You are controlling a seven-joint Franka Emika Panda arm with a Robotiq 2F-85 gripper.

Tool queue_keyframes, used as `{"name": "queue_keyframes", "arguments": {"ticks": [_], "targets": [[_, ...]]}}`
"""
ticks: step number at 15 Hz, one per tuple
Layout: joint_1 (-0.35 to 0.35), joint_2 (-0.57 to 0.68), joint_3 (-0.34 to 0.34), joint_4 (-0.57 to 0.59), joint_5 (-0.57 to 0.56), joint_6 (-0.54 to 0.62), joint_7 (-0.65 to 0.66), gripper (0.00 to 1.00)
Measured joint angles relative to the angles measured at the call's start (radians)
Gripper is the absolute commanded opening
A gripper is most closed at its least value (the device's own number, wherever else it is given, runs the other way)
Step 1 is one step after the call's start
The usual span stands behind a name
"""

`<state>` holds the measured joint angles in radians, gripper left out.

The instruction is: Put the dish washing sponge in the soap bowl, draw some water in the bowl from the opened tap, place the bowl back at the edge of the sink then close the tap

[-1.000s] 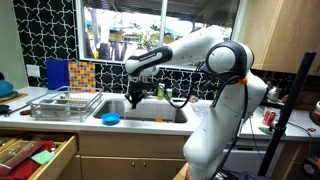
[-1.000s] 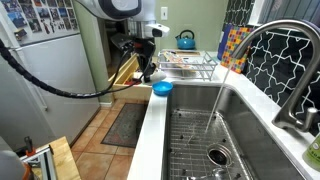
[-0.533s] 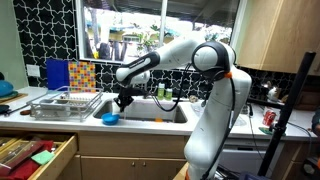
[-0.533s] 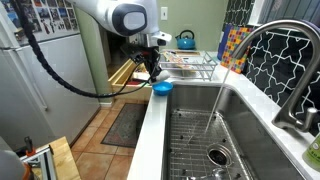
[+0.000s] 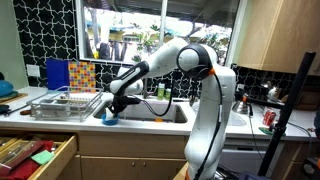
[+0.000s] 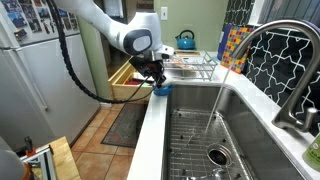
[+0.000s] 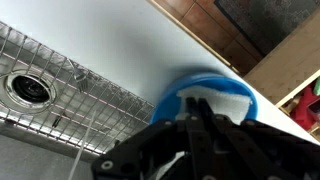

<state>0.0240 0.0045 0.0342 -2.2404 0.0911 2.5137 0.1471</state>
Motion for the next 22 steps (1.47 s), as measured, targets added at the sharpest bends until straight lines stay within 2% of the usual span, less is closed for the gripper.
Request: {"name": "queue_keyframes", "arguments": {"ticks": [1,2,3,12,13,16,19,20,21,22], "targets": [[0.002,0.013,0.000,0.005,0.000,0.009,0.000,0.01],[0.003,0.024,0.000,0.011,0.001,0.014,0.000,0.14],[0.004,0.033,0.001,0.016,0.001,0.015,0.000,0.32],[0.003,0.043,0.001,0.057,0.042,0.015,-0.011,0.97],[0.003,0.041,-0.001,0.063,0.038,0.010,-0.002,1.00],[-0.004,0.026,-0.021,0.072,-0.028,-0.060,0.091,1.00],[-0.019,0.014,-0.039,0.069,-0.045,-0.126,0.137,0.99],[-0.023,0.015,-0.043,0.066,-0.043,-0.136,0.142,0.84],[-0.027,0.016,-0.045,0.062,-0.039,-0.144,0.143,0.74],[-0.029,0.018,-0.047,0.058,-0.037,-0.146,0.145,0.71]]}}
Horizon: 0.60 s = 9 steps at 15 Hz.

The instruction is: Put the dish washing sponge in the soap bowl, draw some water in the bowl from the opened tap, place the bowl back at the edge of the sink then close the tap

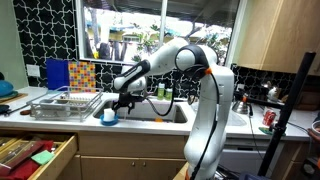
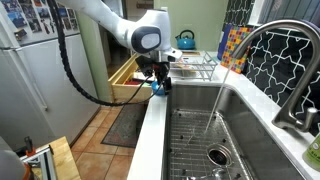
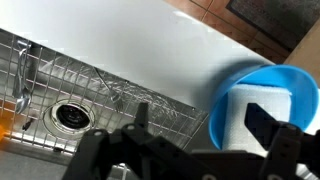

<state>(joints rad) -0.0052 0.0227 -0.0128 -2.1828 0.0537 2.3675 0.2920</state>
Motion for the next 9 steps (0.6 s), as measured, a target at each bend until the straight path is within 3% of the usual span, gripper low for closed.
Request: {"name": "queue_keyframes", "arguments": {"ticks": [9], "targets": [[-0.002,0.013,0.004,-0.022,0.096,0.004,0.000,0.02]]}}
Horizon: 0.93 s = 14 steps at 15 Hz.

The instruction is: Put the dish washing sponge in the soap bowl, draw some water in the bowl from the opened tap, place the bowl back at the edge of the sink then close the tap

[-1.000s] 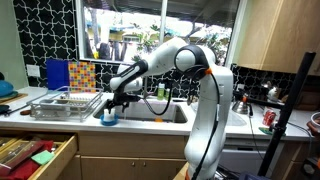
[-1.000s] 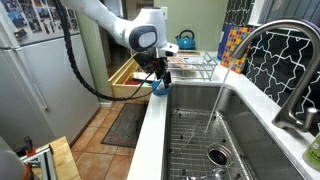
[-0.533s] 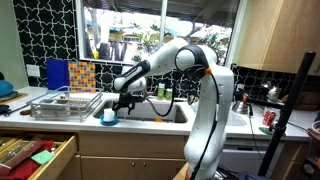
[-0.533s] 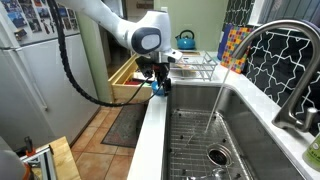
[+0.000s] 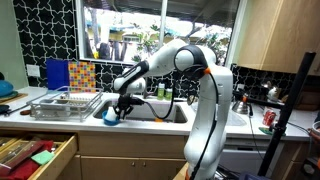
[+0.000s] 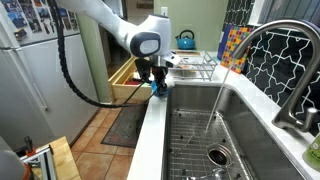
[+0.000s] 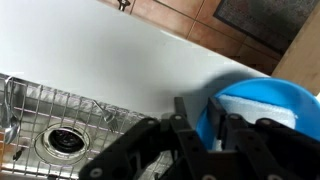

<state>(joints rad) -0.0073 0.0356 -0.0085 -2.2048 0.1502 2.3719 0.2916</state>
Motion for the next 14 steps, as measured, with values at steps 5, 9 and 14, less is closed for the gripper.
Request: {"name": "queue_keyframes", "arguments": {"ticks": [5,9,14], "targets": [[0.000,0.000,0.000,0.000,0.025,0.003,0.000,0.36],[0.000,-0.002,0.000,0.000,0.036,0.016,-0.002,0.67],[0.002,-0.012,0.006,0.000,0.045,0.035,-0.010,0.99]]}}
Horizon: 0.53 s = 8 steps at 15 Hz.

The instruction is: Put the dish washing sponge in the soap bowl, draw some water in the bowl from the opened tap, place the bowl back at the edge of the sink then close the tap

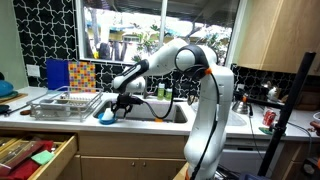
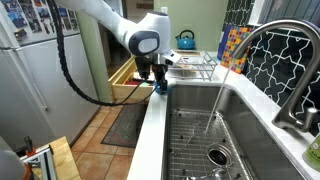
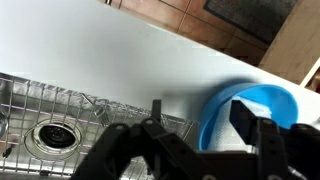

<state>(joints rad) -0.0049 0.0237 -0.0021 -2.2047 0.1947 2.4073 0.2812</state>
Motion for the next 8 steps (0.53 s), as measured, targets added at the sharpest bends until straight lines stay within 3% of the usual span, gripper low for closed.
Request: {"name": "queue_keyframes", "arguments": {"ticks": [1,4,5,7,8], "targets": [[0.001,-0.005,0.001,0.000,0.016,0.005,-0.008,0.99],[0.003,-0.016,0.004,0.006,0.075,0.014,-0.019,0.86],[0.003,-0.016,0.004,0.007,0.090,0.015,-0.021,0.74],[0.004,-0.012,0.005,0.006,0.108,0.020,-0.022,0.72],[0.004,-0.007,0.005,0.006,0.112,0.023,-0.022,0.57]]}}
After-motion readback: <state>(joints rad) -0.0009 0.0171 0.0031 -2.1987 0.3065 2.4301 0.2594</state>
